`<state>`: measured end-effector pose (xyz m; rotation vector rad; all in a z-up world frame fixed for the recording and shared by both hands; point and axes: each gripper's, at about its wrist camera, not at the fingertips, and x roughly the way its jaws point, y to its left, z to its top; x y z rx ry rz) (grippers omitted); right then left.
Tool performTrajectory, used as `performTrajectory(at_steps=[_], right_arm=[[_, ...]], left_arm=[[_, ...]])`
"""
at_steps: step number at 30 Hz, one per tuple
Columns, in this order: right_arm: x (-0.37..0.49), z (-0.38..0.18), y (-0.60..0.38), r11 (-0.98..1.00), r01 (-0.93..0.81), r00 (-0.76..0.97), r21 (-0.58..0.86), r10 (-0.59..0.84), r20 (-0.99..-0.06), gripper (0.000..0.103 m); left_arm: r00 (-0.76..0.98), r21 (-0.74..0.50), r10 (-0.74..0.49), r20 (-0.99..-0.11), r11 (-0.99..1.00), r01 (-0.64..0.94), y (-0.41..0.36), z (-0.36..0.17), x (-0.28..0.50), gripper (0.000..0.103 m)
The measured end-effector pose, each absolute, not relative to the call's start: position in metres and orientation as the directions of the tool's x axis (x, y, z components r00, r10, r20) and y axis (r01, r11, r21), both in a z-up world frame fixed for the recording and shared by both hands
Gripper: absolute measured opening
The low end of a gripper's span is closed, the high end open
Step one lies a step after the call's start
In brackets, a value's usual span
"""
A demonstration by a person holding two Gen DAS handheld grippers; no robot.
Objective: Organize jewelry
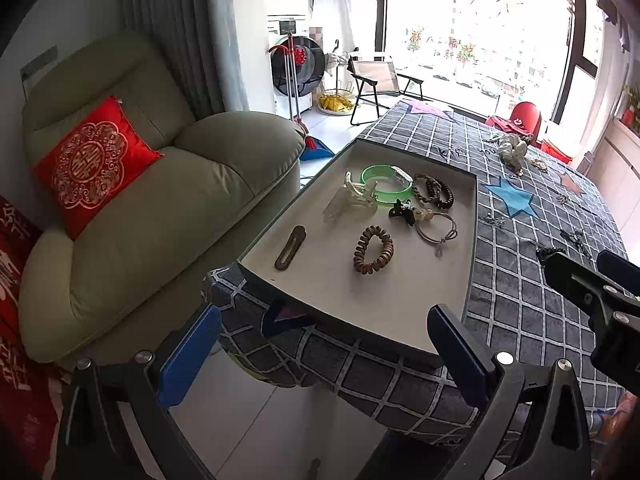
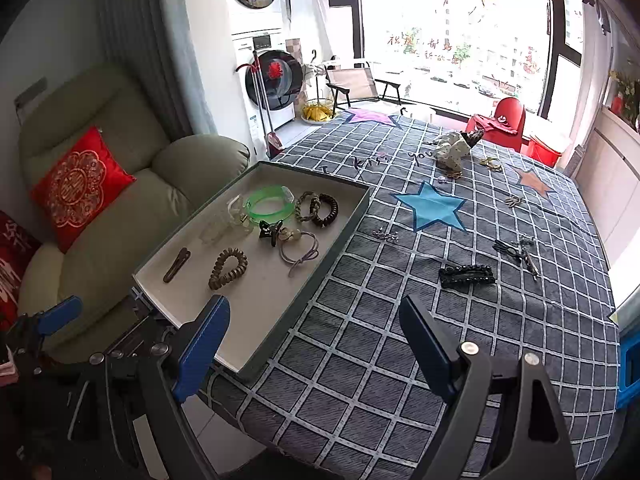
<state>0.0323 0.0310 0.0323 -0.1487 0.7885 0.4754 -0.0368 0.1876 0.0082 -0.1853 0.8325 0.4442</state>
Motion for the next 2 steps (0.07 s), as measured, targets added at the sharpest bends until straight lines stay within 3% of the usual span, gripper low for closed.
performTrajectory(at_steps=[2], right_arm=[[0.0322, 0.0322, 0.0311, 0.885, -0.463, 0.607, 0.046, 0.354, -0.712, 0.088]], left_arm=[[0.587, 0.011, 0.306, -0.75, 0.892, -0.451, 0.1882, 0.0076, -0.0365, 0.103]])
